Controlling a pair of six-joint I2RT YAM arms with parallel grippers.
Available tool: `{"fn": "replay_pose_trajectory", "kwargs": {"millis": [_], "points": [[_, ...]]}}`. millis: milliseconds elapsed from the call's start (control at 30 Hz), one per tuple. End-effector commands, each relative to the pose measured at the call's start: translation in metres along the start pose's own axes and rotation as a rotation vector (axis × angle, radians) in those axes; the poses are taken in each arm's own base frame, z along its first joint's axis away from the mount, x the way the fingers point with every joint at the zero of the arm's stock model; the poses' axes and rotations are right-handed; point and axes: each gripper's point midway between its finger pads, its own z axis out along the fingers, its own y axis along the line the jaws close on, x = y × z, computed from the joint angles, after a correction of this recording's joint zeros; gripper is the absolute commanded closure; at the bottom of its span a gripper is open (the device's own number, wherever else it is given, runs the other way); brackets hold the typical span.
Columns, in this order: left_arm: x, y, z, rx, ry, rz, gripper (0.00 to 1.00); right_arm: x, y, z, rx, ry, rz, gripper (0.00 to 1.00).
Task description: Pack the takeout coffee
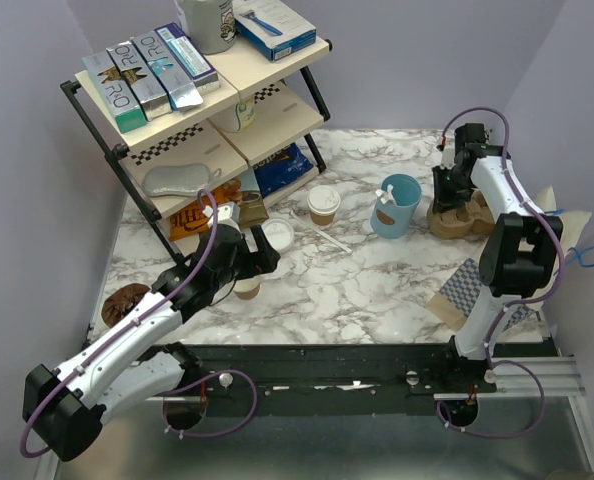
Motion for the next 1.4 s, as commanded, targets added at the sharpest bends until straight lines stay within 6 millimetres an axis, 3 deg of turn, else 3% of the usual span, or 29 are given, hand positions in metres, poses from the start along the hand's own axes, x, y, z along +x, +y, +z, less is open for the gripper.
{"fn": "replay_pose_trajectory", "kwargs": {"millis": [0,333,467,567,833,933,1133,1167,1367], "points": [[-0.006,-0.007,-0.004,0.028,-0.010,0.010,0.01,-0.004,0.009,-0.013,-0.029,-0.042,0.007,0.71],[-0.006,-0.010,-0.005,0.045,-0.010,0.007,0.01,0.002,0.013,-0.006,-0.058,-0.003,0.007,0.69],[-0.005,-0.010,-0.005,0.040,-0.006,0.007,0.01,0.005,0.012,-0.002,-0.058,0.010,0.008,0.61],[-0.005,-0.009,-0.004,0.036,-0.005,0.009,0.01,0.005,0.011,-0.002,-0.054,0.009,0.006,0.60],[-0.005,-0.009,-0.004,0.033,-0.004,0.009,0.01,0.006,0.005,0.001,-0.020,0.020,0.014,0.72],[-0.006,-0.009,-0.004,0.033,-0.006,0.008,0.01,0.007,0.002,0.001,0.003,0.022,0.026,0.81],[-0.006,-0.010,-0.005,0.039,-0.005,0.009,0.01,-0.005,0.003,-0.023,0.008,-0.051,0.028,0.90],[-0.006,-0.010,-0.005,0.039,-0.005,0.009,0.01,-0.006,0.003,-0.027,0.011,-0.060,0.032,0.99],[-0.006,-0.012,-0.006,0.047,-0.006,0.008,0.01,-0.007,0.001,-0.052,0.039,-0.108,0.012,0.99]]}}
